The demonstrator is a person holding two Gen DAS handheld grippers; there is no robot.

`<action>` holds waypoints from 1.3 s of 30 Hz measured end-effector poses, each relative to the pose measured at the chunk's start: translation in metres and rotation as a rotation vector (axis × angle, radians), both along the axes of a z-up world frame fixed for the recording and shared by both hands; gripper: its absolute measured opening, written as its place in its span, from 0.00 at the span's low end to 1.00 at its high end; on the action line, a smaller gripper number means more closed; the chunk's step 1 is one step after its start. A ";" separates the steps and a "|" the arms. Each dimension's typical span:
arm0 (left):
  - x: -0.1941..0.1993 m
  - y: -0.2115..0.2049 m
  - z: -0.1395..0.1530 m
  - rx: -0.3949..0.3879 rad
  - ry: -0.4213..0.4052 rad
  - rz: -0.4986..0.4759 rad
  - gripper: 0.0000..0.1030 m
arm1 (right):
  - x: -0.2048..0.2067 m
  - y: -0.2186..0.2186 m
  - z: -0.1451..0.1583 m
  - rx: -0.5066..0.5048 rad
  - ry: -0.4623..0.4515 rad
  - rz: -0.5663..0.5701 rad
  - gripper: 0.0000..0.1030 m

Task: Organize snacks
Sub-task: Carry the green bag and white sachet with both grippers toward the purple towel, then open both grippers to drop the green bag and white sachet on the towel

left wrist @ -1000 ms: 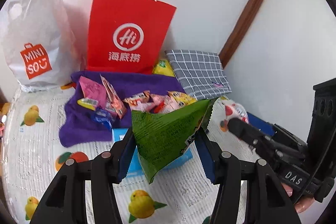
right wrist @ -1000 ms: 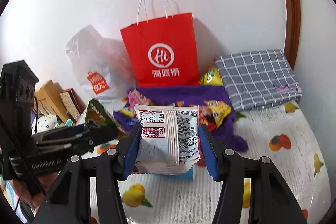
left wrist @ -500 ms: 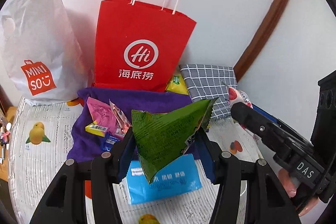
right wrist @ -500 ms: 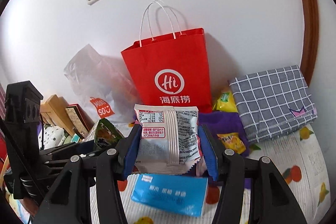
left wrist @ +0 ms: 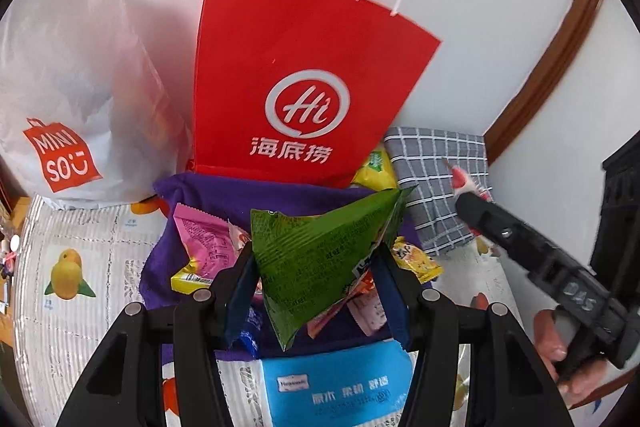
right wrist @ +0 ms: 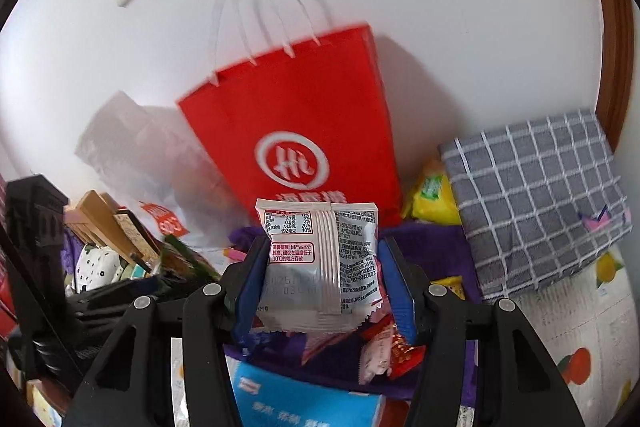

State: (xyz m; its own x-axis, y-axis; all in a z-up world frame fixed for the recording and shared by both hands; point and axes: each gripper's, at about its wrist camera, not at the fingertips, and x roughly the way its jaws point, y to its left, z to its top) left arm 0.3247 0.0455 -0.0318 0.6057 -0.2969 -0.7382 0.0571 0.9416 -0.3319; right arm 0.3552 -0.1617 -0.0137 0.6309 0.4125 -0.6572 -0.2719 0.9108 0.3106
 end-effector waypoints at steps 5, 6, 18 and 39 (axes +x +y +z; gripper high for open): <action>0.011 0.003 -0.009 0.032 0.018 0.003 0.52 | 0.028 -0.003 -0.033 -0.055 0.105 0.015 0.53; 0.012 0.004 -0.011 0.033 0.023 0.004 0.52 | 0.032 -0.003 -0.038 -0.064 0.119 0.018 0.53; 0.021 0.002 -0.050 0.019 0.158 -0.017 0.52 | 0.065 0.001 -0.104 -0.091 0.311 0.037 0.54; 0.046 -0.009 -0.094 -0.063 0.257 -0.006 0.52 | 0.046 -0.013 -0.059 -0.109 0.195 0.028 0.58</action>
